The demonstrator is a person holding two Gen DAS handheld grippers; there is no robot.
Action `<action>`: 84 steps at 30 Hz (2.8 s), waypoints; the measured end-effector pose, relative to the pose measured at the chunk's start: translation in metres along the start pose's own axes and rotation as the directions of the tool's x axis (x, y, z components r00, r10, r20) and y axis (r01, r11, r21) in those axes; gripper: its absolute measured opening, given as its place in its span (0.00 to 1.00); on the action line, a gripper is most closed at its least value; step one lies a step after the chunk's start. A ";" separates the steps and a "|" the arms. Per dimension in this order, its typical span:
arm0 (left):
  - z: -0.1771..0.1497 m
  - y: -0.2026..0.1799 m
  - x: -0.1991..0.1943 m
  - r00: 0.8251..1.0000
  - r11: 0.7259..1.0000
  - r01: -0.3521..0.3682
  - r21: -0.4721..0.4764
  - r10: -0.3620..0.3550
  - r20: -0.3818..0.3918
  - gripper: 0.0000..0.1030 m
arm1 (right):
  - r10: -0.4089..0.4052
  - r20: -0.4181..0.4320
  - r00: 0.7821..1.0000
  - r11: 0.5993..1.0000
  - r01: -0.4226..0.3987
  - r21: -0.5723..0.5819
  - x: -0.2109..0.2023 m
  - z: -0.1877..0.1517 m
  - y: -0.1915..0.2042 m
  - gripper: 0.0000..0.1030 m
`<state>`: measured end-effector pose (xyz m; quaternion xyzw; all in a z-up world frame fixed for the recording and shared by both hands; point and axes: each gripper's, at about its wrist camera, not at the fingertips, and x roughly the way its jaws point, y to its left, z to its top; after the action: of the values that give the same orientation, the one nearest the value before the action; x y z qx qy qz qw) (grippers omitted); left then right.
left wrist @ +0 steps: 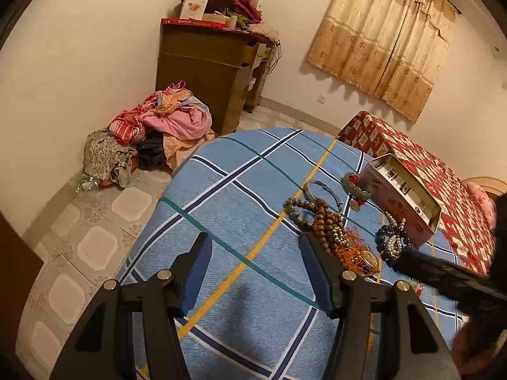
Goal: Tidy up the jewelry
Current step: 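Lower the right tool onto the brown wooden bead mala and close it, then lift the brown mala with the right tool while the left tool grasps the watch, then carry mala and watch over the pink tin and open both tools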
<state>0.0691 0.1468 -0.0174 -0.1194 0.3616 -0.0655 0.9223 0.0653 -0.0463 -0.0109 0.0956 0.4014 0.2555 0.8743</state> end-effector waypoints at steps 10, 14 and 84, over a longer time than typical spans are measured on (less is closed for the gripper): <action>0.003 0.017 -0.008 0.998 0.998 -0.057 -0.012 0.057 0.026 0.57 | -0.167 -0.139 0.976 0.983 0.154 -0.100 0.076 0.008 0.010 0.34; 0.000 0.013 -0.006 0.999 0.999 -0.051 -0.009 0.051 0.017 0.57 | -0.138 -0.171 0.976 0.988 0.124 -0.089 0.069 0.014 -0.001 0.22; 0.035 -0.105 0.007 0.944 0.922 0.330 0.202 -0.326 -0.054 0.03 | -0.153 -0.111 0.982 0.984 0.161 0.069 -0.052 -0.090 -0.065 0.50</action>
<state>0.0941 0.0505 0.0307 -0.0804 0.3366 -0.2573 0.9022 -0.0070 -0.1324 -0.0608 0.0839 0.4628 0.1744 0.8651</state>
